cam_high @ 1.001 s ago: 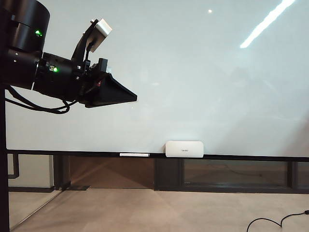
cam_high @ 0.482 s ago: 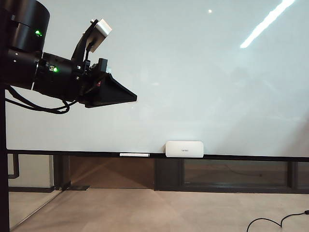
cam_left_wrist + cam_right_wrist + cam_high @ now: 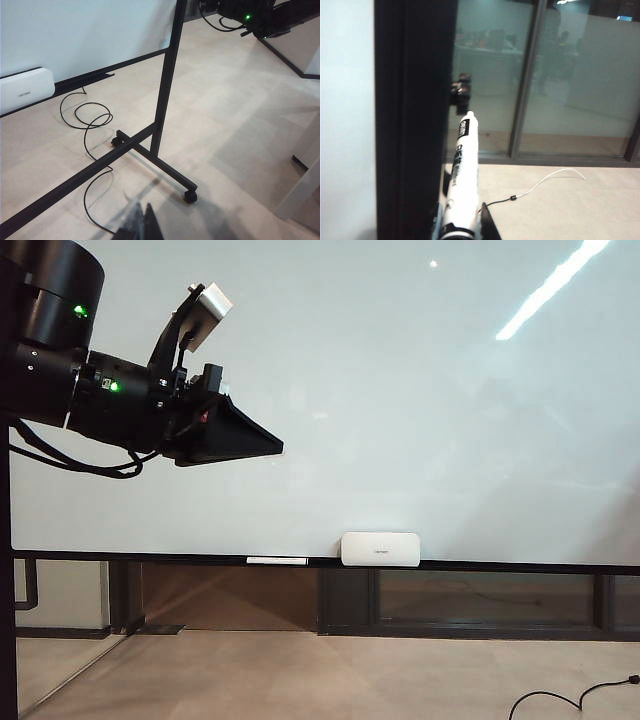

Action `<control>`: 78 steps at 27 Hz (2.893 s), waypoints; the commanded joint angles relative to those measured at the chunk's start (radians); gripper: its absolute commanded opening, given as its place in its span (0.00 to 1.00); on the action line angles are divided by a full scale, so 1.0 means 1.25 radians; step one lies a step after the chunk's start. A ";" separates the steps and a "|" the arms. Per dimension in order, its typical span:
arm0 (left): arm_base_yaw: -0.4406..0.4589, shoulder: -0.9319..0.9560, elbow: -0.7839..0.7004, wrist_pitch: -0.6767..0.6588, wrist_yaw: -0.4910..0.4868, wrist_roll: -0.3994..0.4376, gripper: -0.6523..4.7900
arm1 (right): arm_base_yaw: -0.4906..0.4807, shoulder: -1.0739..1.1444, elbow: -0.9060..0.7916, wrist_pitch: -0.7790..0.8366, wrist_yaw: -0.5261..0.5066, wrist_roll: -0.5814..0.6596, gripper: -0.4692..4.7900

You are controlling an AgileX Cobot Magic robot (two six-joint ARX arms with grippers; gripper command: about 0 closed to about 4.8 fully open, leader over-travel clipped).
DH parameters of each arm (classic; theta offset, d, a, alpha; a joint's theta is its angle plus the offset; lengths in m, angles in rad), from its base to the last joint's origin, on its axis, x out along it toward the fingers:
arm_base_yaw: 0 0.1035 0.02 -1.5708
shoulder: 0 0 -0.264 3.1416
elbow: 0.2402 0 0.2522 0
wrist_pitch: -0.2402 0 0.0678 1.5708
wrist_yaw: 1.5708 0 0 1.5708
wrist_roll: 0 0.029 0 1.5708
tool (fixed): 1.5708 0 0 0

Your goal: Reach to the right to find the marker pen, pick it up, and write the number 12 on the whiteboard.

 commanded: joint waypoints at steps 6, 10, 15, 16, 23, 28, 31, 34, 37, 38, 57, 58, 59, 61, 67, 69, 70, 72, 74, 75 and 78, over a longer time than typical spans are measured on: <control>-0.001 -0.004 0.004 0.007 -0.084 0.035 0.11 | -0.009 -0.042 0.003 0.015 0.033 0.080 0.08; -0.001 -0.004 0.006 0.012 -0.159 0.051 0.11 | -0.013 -0.097 0.003 -0.060 0.033 0.078 0.08; -0.001 -0.010 0.023 0.015 -0.282 0.056 0.11 | -0.032 -0.194 0.003 -0.213 0.033 0.078 0.08; -0.001 -0.016 0.023 0.014 -0.286 0.059 0.11 | -0.036 -0.206 0.003 -0.232 0.035 0.077 0.08; -0.002 -0.169 0.024 -0.096 -0.518 0.079 0.11 | -0.049 -0.340 -0.013 -0.426 0.030 0.051 0.08; -0.002 -0.352 0.027 -0.208 -0.555 0.046 0.11 | -0.043 -0.517 -0.180 -0.409 0.067 0.064 0.08; -0.002 -0.422 0.056 -0.344 -0.556 0.029 0.11 | -0.043 -0.601 -0.250 -0.426 0.075 0.069 0.08; -0.002 -0.476 0.093 -0.486 -0.558 0.008 0.11 | -0.043 -0.692 -0.322 -0.446 0.073 0.082 0.08; -0.008 -0.540 0.104 -0.555 -0.571 -0.005 0.11 | -0.034 -0.785 -0.396 -0.460 0.056 0.096 0.08; -0.016 -0.562 0.104 -0.564 -0.587 -0.005 0.11 | -0.032 -0.814 -0.419 -0.461 0.044 0.110 0.08; -0.034 -0.796 0.243 -0.784 -0.719 0.123 0.11 | 0.457 -1.037 -0.539 -0.493 0.092 0.183 0.08; -0.034 -0.796 0.243 -0.782 -0.703 0.122 0.11 | 0.488 -1.026 -0.538 -0.488 0.100 0.184 0.08; -0.034 -0.796 0.243 -0.783 -0.684 0.124 0.11 | 0.510 -1.015 -0.533 -0.487 0.102 0.186 0.08; -0.034 -0.796 0.243 -0.784 -0.666 0.132 0.11 | 0.556 -0.985 -0.519 -0.487 0.105 0.186 0.08; -0.030 -0.796 0.243 -0.768 -0.619 0.157 0.11 | 0.647 -0.885 -0.436 -0.486 0.125 0.183 0.08; -0.030 -0.795 0.243 -0.762 -0.620 0.161 0.11 | 0.665 -0.850 -0.396 -0.486 0.124 0.183 0.08; -0.029 -0.795 0.243 -0.759 -0.622 0.172 0.11 | 0.673 -0.832 -0.373 -0.487 0.124 0.183 0.08; -0.021 -0.794 0.243 -0.759 -0.632 0.190 0.11 | 0.683 -0.805 -0.339 -0.487 0.127 0.182 0.08; -0.005 -0.793 0.243 -0.760 -0.632 0.190 0.11 | 0.686 -0.778 -0.302 -0.488 0.129 0.180 0.08; 0.004 -0.793 0.243 -0.760 -0.632 0.187 0.11 | 0.688 -0.766 -0.287 -0.488 0.128 0.180 0.08; 0.048 -0.793 0.243 -0.759 -0.575 0.184 0.11 | 0.693 -0.727 -0.233 -0.507 0.138 0.179 0.08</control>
